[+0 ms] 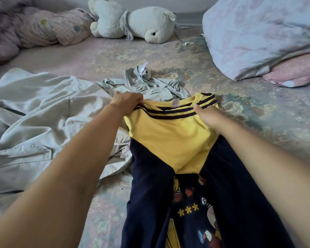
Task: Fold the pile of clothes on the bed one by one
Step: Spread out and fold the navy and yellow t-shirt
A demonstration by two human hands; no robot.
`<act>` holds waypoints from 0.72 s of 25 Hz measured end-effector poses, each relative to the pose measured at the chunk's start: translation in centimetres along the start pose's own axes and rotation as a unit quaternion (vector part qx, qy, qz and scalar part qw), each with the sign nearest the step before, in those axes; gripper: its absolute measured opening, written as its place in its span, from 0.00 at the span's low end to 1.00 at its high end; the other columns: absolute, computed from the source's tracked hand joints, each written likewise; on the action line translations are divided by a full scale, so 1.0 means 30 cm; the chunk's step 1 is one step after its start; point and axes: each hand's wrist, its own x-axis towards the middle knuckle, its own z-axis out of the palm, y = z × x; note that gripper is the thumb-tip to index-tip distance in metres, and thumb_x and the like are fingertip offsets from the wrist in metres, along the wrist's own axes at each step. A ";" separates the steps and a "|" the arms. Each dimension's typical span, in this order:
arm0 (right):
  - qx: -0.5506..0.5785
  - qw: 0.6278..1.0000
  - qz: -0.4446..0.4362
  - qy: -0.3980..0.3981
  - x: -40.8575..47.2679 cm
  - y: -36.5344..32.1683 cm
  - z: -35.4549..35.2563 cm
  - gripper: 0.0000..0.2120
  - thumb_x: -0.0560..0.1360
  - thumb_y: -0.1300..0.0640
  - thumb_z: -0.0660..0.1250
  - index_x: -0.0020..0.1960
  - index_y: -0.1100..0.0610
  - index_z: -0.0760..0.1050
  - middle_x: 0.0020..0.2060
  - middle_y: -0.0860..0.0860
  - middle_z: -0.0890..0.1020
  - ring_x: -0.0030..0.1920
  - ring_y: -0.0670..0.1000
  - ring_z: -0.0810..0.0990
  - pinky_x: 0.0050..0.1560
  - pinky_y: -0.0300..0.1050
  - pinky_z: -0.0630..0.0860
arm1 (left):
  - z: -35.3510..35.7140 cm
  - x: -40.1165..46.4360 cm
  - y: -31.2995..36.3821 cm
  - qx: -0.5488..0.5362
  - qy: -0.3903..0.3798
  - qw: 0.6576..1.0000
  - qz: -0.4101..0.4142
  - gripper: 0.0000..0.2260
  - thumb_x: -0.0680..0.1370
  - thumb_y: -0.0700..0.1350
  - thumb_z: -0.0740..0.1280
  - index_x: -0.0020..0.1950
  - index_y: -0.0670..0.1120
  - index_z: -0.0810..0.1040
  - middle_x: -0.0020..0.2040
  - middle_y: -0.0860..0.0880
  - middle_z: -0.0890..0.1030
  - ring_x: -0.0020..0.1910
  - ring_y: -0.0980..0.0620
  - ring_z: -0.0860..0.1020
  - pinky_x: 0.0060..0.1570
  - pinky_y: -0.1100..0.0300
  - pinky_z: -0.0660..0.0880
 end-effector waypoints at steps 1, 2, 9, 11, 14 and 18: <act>0.017 1.000 0.004 -0.009 -0.013 0.000 -0.004 0.31 0.81 0.42 0.53 0.70 0.67 0.64 0.68 0.61 0.70 0.66 0.61 0.70 0.56 0.48 0.68 | 0.009 0.009 0.005 -0.011 0.015 1.000 0.001 0.10 0.83 0.51 0.53 0.51 0.50 0.73 0.54 0.50 0.80 0.55 0.46 0.77 0.55 0.51 0.66; 0.028 0.999 0.010 -0.035 -0.024 0.013 -0.007 0.33 0.79 0.39 0.54 0.72 0.65 0.62 0.70 0.59 0.68 0.68 0.60 0.68 0.58 0.48 0.67 | 0.020 0.017 -0.001 -0.027 0.022 0.999 0.000 0.10 0.83 0.51 0.54 0.52 0.49 0.74 0.54 0.49 0.80 0.55 0.46 0.77 0.55 0.51 0.66; 0.021 0.975 -0.081 -0.205 -0.199 0.183 -0.062 0.22 0.64 0.44 0.75 0.54 0.54 0.79 0.51 0.46 0.83 0.54 0.47 0.79 0.58 0.43 0.73 | 0.002 0.017 -0.045 -0.233 -0.010 0.971 -0.045 0.12 0.78 0.48 0.67 0.49 0.38 0.78 0.46 0.42 0.77 0.46 0.46 0.73 0.47 0.55 0.69; 0.092 0.984 -0.095 -0.119 -0.213 0.199 -0.054 0.06 0.73 0.56 0.71 0.49 0.53 0.79 0.48 0.46 0.83 0.51 0.47 0.80 0.50 0.40 0.73 | -0.026 0.009 -0.061 -0.204 -0.044 0.977 -0.042 0.14 0.78 0.47 0.66 0.47 0.34 0.78 0.43 0.40 0.76 0.43 0.47 0.71 0.43 0.58 0.66; 0.122 0.990 -0.044 -0.056 -0.227 0.209 -0.040 0.03 0.74 0.57 0.70 0.47 0.53 0.77 0.46 0.51 0.83 0.49 0.51 0.81 0.46 0.43 0.73 | -0.043 0.020 -0.078 -0.194 -0.057 0.979 -0.013 0.11 0.80 0.42 0.63 0.46 0.35 0.79 0.46 0.36 0.79 0.45 0.44 0.73 0.44 0.59 0.65; -0.122 0.981 -0.024 -0.149 -0.251 0.191 -0.081 0.13 0.72 0.49 0.72 0.47 0.58 0.75 0.44 0.52 0.80 0.43 0.51 0.78 0.40 0.42 0.71 | 0.010 0.027 -0.046 -0.164 -0.068 0.984 0.003 0.07 0.80 0.43 0.63 0.45 0.44 0.79 0.44 0.44 0.78 0.47 0.44 0.75 0.48 0.55 0.69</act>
